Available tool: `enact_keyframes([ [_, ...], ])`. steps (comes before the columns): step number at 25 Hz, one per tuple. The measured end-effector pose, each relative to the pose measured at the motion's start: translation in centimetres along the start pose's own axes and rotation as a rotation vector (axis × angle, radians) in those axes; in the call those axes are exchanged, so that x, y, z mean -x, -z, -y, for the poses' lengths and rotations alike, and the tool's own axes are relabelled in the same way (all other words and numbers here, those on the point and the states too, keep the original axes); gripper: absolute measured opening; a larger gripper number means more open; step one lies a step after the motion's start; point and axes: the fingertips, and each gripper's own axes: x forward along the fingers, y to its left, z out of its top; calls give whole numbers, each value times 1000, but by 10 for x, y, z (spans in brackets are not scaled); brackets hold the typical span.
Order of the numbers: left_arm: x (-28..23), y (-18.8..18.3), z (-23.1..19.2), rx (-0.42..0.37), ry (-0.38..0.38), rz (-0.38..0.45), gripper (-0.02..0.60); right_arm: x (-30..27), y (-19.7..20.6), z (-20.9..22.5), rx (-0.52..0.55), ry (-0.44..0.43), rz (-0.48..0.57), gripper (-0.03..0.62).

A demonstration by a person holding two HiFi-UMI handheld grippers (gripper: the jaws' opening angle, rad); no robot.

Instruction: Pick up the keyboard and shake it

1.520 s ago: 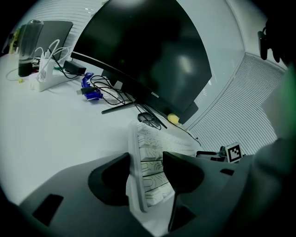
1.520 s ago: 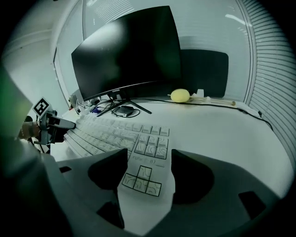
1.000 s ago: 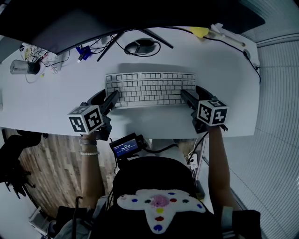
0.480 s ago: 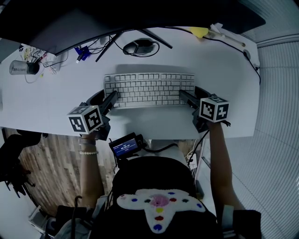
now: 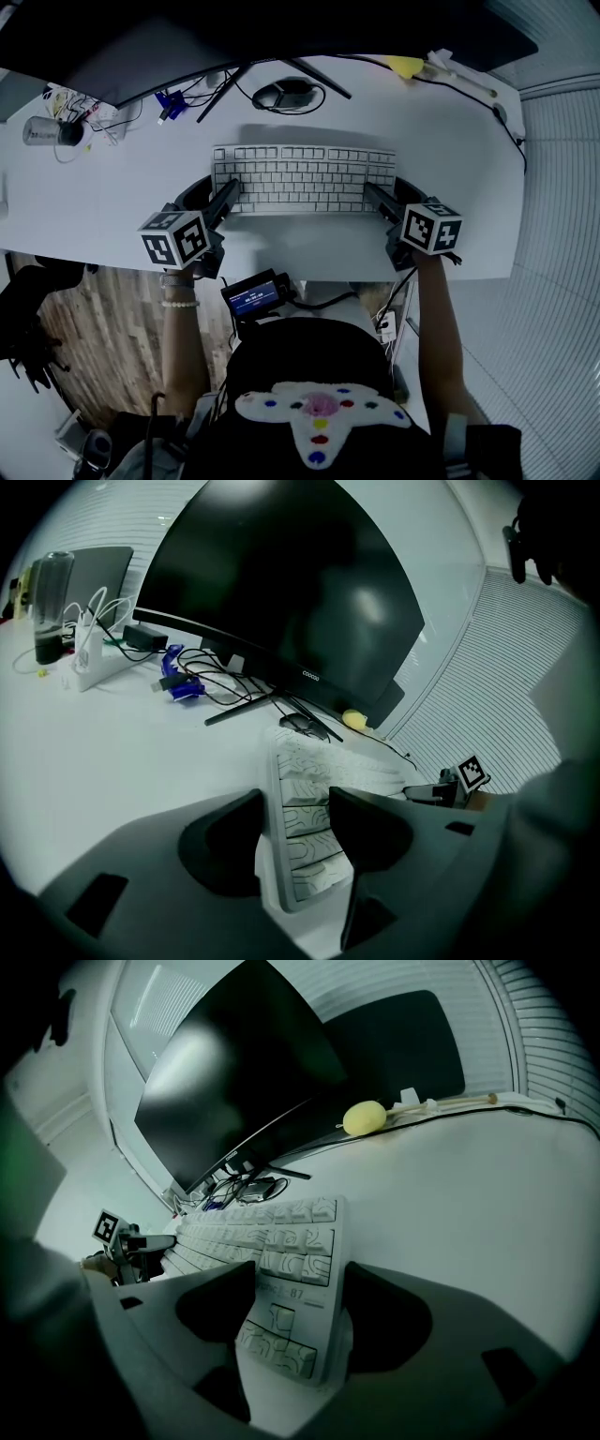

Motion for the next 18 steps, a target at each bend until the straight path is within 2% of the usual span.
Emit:
enact_keyframes([
  [5, 3, -7, 5, -29, 13, 39, 233, 9, -6, -5, 29, 18, 58, 310],
  [15, 19, -22, 12, -72, 83, 197, 233, 41, -38, -32, 218, 71, 248, 310],
  [18, 17, -14, 12, -138, 104, 278, 233, 42, -28, -29, 278, 72, 356, 310],
])
